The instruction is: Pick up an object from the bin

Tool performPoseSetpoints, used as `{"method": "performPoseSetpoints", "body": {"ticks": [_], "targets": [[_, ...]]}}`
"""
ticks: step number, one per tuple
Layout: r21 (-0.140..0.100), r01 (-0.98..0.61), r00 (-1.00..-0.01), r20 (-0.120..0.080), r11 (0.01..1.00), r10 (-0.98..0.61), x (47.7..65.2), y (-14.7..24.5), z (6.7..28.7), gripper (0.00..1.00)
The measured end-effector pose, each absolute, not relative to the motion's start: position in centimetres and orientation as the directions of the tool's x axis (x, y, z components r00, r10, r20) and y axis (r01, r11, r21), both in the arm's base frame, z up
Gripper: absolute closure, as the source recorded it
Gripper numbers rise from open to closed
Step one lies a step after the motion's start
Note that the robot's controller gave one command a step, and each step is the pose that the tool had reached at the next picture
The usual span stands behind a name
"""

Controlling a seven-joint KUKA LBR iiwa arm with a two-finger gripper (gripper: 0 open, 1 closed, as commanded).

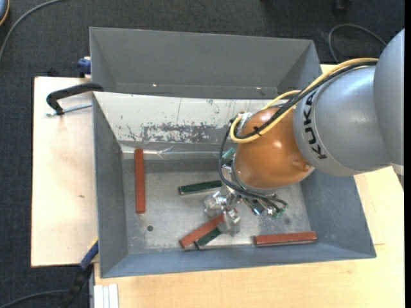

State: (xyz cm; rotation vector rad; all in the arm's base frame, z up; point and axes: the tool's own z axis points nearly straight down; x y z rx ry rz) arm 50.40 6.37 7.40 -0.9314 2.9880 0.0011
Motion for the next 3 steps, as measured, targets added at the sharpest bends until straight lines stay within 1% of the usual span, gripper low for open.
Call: {"method": "performPoseSetpoints", "body": {"ticks": [1, 2, 3], "targets": [[0.002, -0.912, -0.411, 0.000, 0.411, -0.912, 55.5, 7.6, 7.5, 1.00], [-0.004, -0.966, -0.258, -0.005, 0.258, -0.966, 54.1, 9.1, 20.0, 1.00], [-0.002, -0.966, -0.258, -0.004, 0.258, -0.966, 54.1, 9.1, 20.0, 0.00]]}}
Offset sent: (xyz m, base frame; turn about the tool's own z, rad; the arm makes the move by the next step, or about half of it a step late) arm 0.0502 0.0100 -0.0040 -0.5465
